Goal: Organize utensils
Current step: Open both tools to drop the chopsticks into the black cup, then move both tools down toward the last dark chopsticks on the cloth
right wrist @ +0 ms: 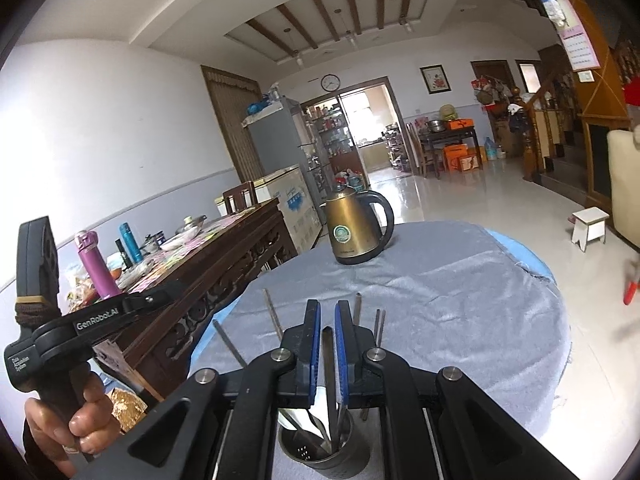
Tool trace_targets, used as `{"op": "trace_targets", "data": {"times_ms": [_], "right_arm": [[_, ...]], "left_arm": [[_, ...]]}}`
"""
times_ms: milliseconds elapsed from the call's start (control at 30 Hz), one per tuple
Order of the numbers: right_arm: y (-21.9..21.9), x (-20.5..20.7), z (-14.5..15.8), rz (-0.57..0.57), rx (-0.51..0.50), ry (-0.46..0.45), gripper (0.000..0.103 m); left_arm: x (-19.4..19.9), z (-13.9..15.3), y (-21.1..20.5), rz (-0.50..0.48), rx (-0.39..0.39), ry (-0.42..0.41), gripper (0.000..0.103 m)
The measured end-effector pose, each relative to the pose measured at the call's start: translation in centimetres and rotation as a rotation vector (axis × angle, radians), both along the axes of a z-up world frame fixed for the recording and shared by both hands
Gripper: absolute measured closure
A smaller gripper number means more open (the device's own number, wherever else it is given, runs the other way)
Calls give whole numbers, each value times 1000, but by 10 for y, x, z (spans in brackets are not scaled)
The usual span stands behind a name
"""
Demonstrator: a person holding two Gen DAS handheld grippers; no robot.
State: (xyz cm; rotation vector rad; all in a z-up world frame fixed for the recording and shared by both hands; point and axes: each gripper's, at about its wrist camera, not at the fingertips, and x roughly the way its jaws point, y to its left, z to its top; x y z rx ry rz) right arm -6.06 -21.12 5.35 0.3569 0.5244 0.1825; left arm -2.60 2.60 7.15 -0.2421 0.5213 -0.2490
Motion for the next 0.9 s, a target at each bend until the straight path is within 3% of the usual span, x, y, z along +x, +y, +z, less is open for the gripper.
{"op": "trace_targets", "data": {"times_ms": [200,367,600,733,900], "right_arm": [[-2,2,-2,-6,7,13,94],[-3,3,-3,-6,10,22,94],[-3,5,-6,-10,17,38,94],[-4,9,-7,-17,21,50,84],[-5,10,-9,-24,25,54,83]], "left_arm": [[4,-4,4,58,57,7,84],[5,-7,8,110,101,8,71],[7,-8,13,149,135,1,71],[10,-11,16,158,140,7,70],[14,-15,19,165,140,18,70]]}}
